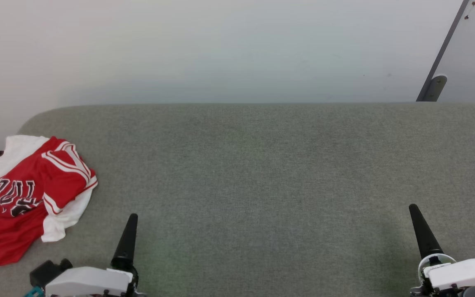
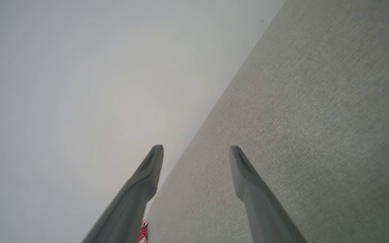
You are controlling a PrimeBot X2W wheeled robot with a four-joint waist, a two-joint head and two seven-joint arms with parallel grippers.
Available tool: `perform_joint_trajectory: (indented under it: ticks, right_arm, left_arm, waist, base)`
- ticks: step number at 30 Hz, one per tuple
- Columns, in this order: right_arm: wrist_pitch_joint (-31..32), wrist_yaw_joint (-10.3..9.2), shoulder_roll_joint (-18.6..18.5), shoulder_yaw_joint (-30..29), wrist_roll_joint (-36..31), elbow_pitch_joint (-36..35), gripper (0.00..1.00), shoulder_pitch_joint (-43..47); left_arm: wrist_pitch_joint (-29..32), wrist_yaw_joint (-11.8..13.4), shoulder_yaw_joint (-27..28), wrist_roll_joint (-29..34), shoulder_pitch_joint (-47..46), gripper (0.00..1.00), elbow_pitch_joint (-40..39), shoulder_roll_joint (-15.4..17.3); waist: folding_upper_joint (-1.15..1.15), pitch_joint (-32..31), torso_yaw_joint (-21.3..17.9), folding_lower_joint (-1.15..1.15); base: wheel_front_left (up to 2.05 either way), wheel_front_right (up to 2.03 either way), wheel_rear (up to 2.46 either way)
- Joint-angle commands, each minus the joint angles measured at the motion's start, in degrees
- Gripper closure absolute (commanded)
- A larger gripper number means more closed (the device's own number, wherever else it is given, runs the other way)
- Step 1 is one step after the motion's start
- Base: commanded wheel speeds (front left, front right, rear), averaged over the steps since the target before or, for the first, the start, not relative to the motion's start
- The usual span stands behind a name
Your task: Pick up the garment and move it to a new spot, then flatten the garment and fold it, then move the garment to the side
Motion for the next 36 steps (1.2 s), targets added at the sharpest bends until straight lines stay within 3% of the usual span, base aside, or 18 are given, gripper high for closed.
perform_joint_trajectory:
  ticks: [1,10,17,25,36]
  right_arm:
    - [-0.76,-0.01,-1.15,0.77,-3.75,-0.54,0.0,-1.74]
    - [-1.85,-0.01,-2.42,1.39,-16.4,0.13,0.0,-2.27]
    - [-1.8,-0.02,-2.66,1.7,-22.4,0.32,0.0,-2.35]
    - [-2.62,-0.02,-2.98,2.27,-28.24,0.01,0.0,-2.33]
    - [-3.85,-0.03,-3.71,2.92,-35.0,-0.98,0.0,-2.25]
  left_arm:
    - [-0.81,0.73,-0.87,3.52,-1.48,0.0,-0.67,1.37]
    - [-2.75,3.59,-2.54,16.06,-1.71,0.0,-0.4,3.62]
    - [-3.91,4.74,-3.49,23.97,-1.63,0.0,-0.51,4.86]
    - [-5.34,5.19,-3.08,31.05,-1.34,0.0,-0.99,5.5]
    - [-7.11,3.9,-2.08,38.47,-1.03,0.0,-0.88,5.4]
  waist:
    - [0.0,-0.01,0.0,0.0]
    - [0.0,-0.04,0.03,0.0]
    - [0.0,-0.07,0.02,0.0]
    - [0.0,-0.16,0.05,0.0]
    - [0.0,-0.23,0.16,0.0]
  base:
    - [0.0,0.0,0.0]
    - [0.0,0.0,0.0]
    - [0.0,0.0,0.0]
    - [0.0,0.0,0.0]
    - [0.0,0.0,0.0]
